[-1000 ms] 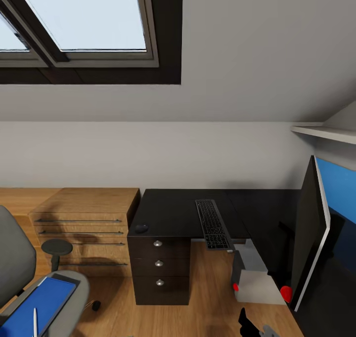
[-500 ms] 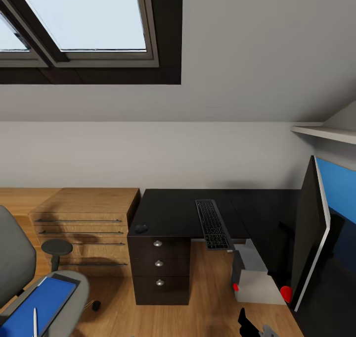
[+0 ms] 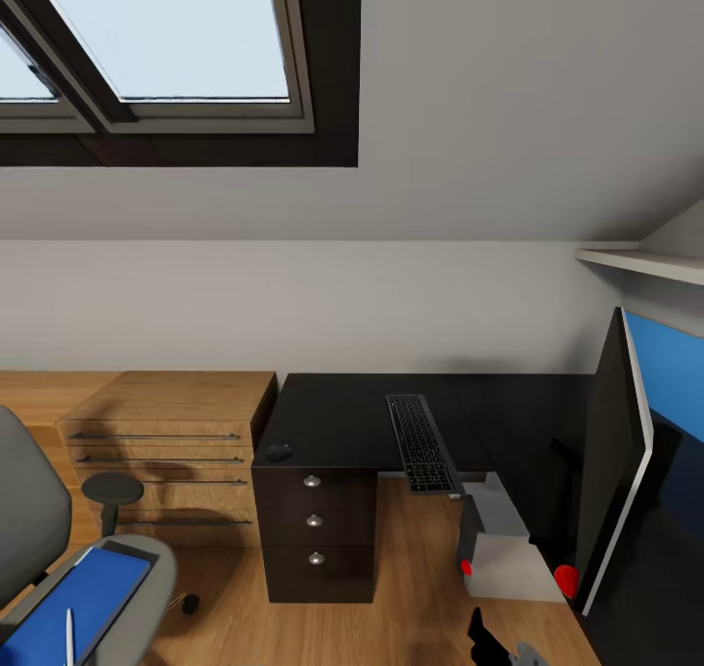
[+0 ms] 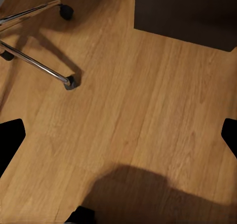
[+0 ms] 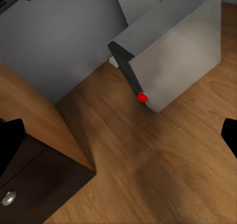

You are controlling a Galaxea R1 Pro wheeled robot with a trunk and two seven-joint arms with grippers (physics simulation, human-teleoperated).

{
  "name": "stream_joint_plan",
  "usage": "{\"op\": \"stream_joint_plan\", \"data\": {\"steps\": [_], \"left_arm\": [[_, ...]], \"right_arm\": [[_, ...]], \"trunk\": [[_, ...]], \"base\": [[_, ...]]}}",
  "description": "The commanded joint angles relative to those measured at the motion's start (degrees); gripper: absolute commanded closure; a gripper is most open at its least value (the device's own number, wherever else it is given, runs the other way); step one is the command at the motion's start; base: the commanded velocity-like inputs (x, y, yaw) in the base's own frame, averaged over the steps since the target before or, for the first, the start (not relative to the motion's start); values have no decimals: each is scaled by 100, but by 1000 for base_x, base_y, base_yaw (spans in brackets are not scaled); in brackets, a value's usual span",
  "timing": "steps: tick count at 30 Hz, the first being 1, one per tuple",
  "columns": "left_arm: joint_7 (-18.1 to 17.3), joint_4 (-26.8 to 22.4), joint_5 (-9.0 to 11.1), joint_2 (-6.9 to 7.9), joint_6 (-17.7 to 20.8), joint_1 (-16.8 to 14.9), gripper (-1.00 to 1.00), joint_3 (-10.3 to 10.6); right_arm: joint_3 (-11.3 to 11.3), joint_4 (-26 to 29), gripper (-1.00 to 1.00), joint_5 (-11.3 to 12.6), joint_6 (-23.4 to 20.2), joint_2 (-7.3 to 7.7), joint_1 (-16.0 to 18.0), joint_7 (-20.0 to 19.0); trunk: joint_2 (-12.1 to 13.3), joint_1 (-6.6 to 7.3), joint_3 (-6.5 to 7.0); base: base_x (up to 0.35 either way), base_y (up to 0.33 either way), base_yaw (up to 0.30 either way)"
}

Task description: In the bedroom, organize the workspace by keeping the computer under the desk, ensuring the monitor is on the desk, placing the keyboard on the desk next to the monitor, placing the mouse on the desk next to the keyboard, moving the folder from the swivel chair onto the desk next to the mouse, stacking the notebook on top of the folder with the pen on top of the notebook, and positioning the swivel chair next to the desk.

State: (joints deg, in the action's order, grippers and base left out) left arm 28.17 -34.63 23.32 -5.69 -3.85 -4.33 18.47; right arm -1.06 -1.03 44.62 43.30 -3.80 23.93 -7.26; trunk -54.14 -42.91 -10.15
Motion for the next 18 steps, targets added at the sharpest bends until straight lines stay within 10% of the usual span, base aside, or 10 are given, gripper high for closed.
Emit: {"op": "stream_joint_plan", "data": {"steps": [1,18], "left_arm": [[38,3,62,5,-38,-6,-100,40],[39,9,76,3,-46,-6,-100,34]], "right_arm": [[-10,-11,-100,53,19,-2,7,-61],[-17,-11,-100,47,17,-59,7,-52]], "trunk": [[-6,-1,-8],[-206,-110,-98]], "base": [[0,0,0],[0,0,0]]}}
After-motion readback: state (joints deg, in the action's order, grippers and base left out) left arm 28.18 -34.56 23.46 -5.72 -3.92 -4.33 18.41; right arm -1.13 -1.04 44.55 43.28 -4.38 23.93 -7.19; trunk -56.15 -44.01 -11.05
